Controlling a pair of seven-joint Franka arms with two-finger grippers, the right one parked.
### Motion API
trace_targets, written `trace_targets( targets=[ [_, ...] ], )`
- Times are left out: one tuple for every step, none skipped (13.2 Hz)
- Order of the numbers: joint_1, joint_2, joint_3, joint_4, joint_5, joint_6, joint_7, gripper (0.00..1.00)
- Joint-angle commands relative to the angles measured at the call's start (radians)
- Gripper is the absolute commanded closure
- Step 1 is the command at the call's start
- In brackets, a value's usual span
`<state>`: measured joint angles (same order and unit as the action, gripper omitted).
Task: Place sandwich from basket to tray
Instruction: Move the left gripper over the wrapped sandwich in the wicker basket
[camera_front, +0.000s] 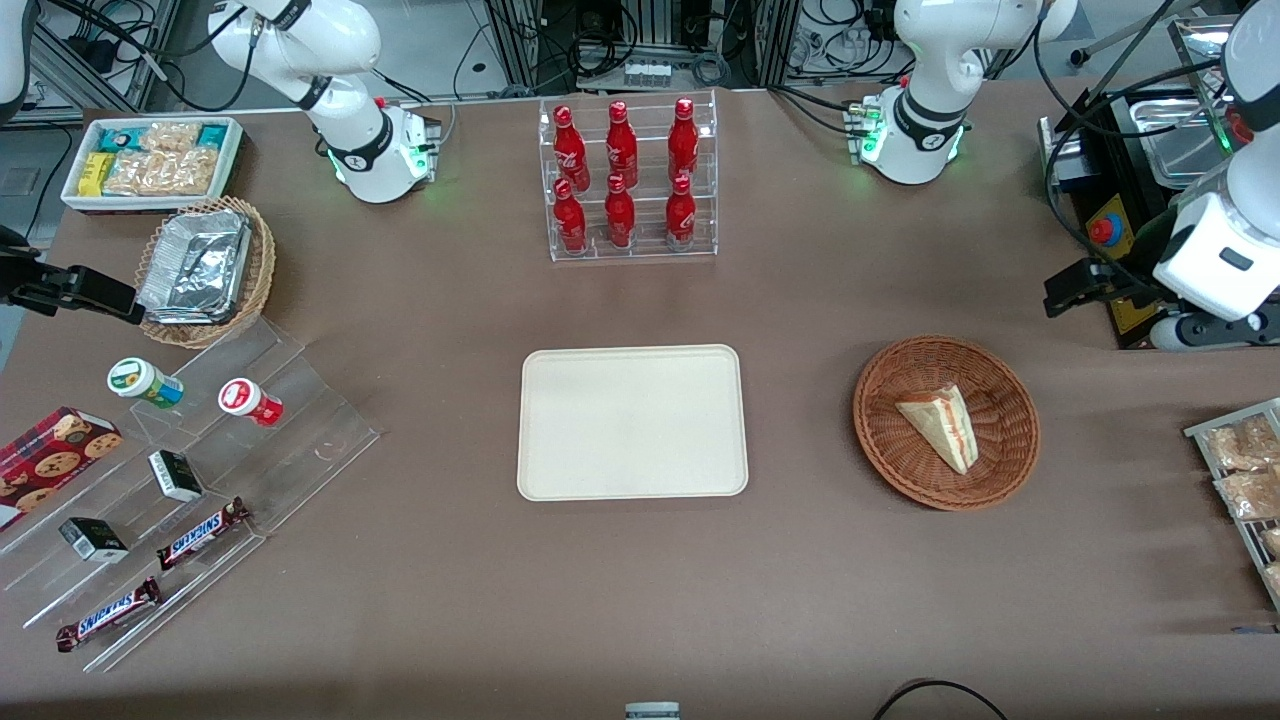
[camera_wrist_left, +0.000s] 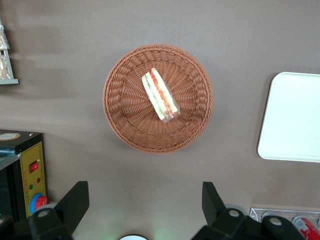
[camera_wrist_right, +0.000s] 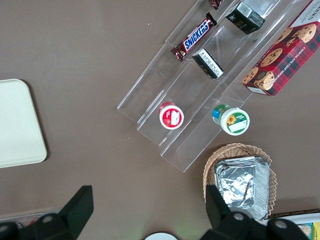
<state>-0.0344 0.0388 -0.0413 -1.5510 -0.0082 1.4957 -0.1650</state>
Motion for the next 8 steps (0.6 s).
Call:
trace_targets(
  targets=[
    [-0.013,-0.034,0.011,-0.023,-0.006,-0.026,0.001,0.00],
    [-0.013,-0.037,0.011,-0.038,0.005,-0.020,0.002,0.00],
    [-0.012,-0.037,0.009,-0.066,0.025,-0.008,0.002,0.00],
    [-0.012,-0.037,0.011,-0.113,0.028,0.036,-0.001,0.00],
    [-0.010,-0.045,0.012,-0.174,0.031,0.076,-0.002,0.00],
    [-0.010,-0.054,0.012,-0.232,0.033,0.124,-0.010,0.00],
    [-0.010,-0.063,0.012,-0.291,0.033,0.189,-0.049,0.00],
    [-0.010,-0.066,0.011,-0.341,0.034,0.248,-0.097,0.00]
  ],
)
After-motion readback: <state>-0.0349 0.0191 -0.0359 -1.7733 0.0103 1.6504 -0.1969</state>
